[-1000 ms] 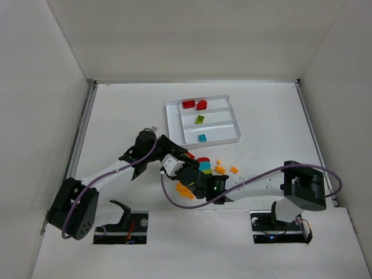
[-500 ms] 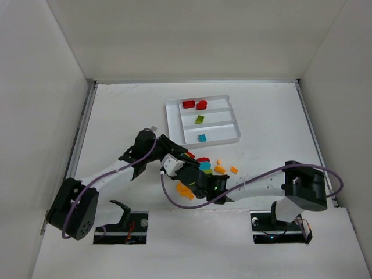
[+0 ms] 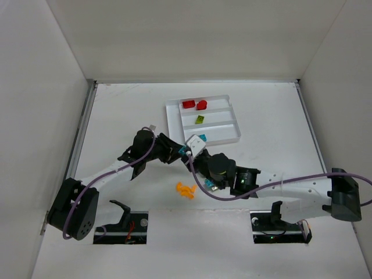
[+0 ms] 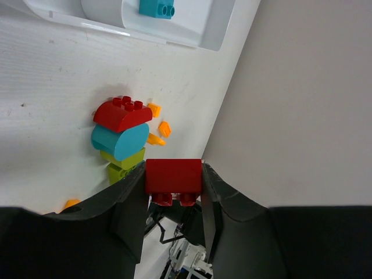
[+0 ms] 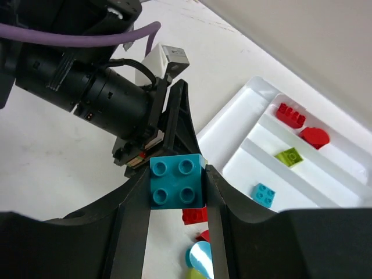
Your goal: Sort the legos into containers by color
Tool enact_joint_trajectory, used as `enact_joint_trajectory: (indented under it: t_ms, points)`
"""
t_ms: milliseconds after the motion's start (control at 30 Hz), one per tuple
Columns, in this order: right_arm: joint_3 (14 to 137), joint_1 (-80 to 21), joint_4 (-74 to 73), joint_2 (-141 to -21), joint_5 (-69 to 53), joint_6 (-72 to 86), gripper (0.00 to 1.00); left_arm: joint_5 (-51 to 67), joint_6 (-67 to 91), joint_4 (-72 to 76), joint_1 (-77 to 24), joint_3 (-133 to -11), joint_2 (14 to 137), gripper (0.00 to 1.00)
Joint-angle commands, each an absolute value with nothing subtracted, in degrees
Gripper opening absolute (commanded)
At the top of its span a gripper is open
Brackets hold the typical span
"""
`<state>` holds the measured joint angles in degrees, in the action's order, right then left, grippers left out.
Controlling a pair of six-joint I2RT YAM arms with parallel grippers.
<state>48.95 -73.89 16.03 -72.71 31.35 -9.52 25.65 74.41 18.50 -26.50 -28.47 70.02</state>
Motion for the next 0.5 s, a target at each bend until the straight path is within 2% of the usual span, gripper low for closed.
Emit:
enact_joint_trajectory:
  t_ms: [0, 200, 467]
  points:
    - [46.41, -71.16, 17.84, -70.41, 26.64, -2.74, 0.23, 25.49, 73.83, 19.6, -26.15, -27.69, 69.79, 0.08]
    - [42.37, -62.54, 19.59, -67.06, 15.74, 8.6, 0.23, 25.14, 73.57, 19.51, -25.62, -26.9, 68.12, 0.08]
    - [39.46, -56.39, 21.09, -65.13, 13.8, 14.76, 0.23, 22.33, 70.93, 18.9, -25.44, -26.28, 64.95, 0.08]
